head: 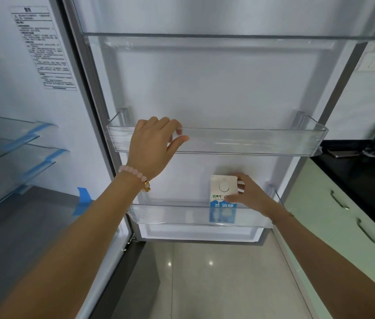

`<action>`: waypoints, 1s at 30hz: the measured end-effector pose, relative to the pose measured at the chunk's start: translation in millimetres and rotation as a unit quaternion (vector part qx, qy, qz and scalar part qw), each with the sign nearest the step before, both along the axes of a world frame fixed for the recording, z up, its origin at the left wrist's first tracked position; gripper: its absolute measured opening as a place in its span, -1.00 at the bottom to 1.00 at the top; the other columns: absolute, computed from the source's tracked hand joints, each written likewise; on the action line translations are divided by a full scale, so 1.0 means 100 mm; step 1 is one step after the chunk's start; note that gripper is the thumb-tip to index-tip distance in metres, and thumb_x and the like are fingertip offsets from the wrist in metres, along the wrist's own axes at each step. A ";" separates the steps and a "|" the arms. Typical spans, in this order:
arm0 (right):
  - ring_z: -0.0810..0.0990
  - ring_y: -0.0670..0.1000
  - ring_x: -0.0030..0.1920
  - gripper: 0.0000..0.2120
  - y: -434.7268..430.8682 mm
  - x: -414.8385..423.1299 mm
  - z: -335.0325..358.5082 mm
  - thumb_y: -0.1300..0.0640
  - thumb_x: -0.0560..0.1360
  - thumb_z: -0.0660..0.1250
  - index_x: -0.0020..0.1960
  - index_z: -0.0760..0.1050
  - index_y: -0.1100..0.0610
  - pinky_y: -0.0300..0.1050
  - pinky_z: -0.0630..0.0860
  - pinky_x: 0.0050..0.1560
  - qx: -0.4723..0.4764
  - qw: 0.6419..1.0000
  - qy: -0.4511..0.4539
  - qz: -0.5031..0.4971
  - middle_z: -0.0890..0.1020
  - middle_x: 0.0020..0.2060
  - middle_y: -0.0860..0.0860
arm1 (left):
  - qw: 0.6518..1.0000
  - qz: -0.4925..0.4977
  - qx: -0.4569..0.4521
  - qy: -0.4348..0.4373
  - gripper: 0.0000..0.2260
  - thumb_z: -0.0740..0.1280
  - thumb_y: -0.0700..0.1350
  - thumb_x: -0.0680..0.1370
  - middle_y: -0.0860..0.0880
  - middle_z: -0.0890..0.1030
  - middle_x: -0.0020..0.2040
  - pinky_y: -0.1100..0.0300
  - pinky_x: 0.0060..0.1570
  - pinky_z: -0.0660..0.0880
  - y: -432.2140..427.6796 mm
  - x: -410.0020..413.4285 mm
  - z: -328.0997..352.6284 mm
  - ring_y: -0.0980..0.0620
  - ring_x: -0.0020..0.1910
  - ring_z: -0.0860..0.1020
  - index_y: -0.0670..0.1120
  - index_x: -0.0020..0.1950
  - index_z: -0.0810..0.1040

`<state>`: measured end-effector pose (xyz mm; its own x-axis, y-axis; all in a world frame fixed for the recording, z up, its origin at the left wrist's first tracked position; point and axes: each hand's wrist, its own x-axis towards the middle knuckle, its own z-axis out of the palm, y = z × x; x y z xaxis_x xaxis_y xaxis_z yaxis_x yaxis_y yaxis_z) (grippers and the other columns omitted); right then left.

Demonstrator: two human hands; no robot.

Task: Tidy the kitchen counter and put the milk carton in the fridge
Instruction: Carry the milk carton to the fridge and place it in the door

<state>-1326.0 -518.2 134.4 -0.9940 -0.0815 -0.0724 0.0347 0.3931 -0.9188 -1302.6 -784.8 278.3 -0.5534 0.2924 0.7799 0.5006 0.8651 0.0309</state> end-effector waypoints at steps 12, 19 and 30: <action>0.35 0.03 0.35 -0.47 0.10 0.23 0.12 0.29 0.39 0.46 0.24 0.33 -0.02 0.05 0.39 0.32 0.030 1.000 0.009 0.005 0.45 0.22 -0.03 | 1.000 0.000 0.004 -0.016 -0.75 0.21 0.10 0.53 -0.01 0.57 -0.31 0.21 -0.13 0.19 -0.01 -0.01 -0.01 -0.04 -0.28 0.49 -0.07 -0.13 0.52; 0.65 -0.18 -0.08 -0.75 0.57 0.92 0.69 0.34 0.46 0.36 -0.02 0.59 0.01 -0.38 0.53 -0.01 -0.040 0.984 0.147 -0.088 0.72 -0.16 -0.16 | 1.000 0.002 0.006 -0.031 -0.70 0.14 0.14 0.52 0.01 0.55 -0.32 0.23 -0.12 0.16 -0.01 0.00 0.00 0.00 -0.28 0.46 -0.06 -0.17 0.48; 0.47 -0.09 0.21 -0.69 1.32 0.44 1.26 -0.04 0.58 0.18 0.29 0.41 -0.03 -0.02 0.30 0.39 -0.232 0.936 0.125 -0.233 0.54 0.14 -0.13 | 0.999 0.005 0.000 -0.051 -0.59 0.09 0.23 0.47 -0.02 0.56 -0.32 0.07 -0.08 0.32 -0.02 0.10 0.05 -0.05 -0.28 0.48 -0.09 -0.19 0.48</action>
<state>-1282.4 -385.9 260.3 -0.9111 0.3992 0.1028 -0.1360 -0.0555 -0.9892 -1292.3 -787.2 283.1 -0.6329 0.2862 0.7194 0.4860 0.8702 0.0814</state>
